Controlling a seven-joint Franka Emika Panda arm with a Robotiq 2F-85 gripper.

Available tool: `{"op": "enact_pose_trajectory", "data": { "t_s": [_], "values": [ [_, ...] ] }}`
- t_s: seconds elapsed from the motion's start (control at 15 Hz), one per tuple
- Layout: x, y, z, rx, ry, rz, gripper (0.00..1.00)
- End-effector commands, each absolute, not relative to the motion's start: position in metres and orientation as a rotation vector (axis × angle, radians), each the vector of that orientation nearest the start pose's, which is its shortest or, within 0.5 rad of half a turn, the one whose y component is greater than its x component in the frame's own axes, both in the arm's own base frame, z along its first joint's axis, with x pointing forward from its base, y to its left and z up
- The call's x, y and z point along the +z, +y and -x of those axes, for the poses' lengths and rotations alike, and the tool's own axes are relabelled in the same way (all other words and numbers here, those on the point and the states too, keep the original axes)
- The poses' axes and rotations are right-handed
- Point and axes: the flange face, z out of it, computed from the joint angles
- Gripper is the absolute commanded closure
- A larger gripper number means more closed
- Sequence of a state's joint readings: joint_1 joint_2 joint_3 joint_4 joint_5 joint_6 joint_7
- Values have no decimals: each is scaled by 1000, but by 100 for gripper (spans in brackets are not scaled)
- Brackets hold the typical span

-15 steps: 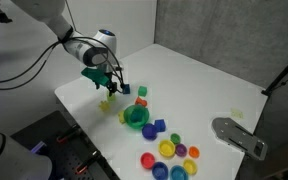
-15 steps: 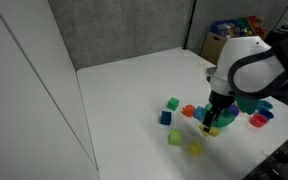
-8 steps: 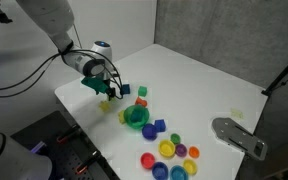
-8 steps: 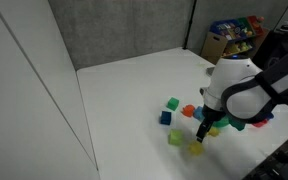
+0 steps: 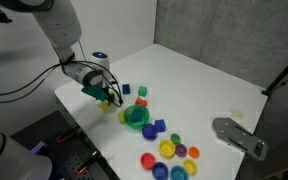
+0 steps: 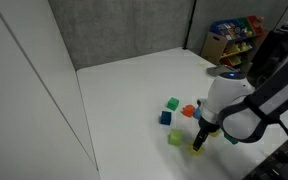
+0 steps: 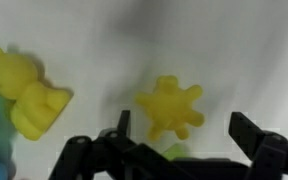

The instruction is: Pick up the yellow microbe toy and put it in the green bowl

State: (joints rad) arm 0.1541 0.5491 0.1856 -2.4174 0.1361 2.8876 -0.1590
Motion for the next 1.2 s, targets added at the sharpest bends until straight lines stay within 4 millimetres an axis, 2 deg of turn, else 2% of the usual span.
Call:
{"op": "enact_pose_trajectory", "data": {
  "t_s": [0.0, 0.13, 0.2, 0.27, 0.47, 0.53, 0.67, 0.93, 1.13],
  "values": [
    [70, 165, -435, 94, -522, 2970, 0],
    [61, 167, -432, 77, -541, 2970, 0],
    [58, 168, -431, 68, -551, 2970, 25],
    [55, 168, -431, 58, -558, 2971, 26],
    [51, 167, -430, 46, -572, 2980, 51],
    [54, 167, -431, 39, -574, 2984, 57],
    [61, 164, -431, 45, -572, 2987, 60],
    [87, 153, -434, 33, -533, 3008, 79],
    [108, 135, -440, 12, -487, 3029, 84]
  ]
}}
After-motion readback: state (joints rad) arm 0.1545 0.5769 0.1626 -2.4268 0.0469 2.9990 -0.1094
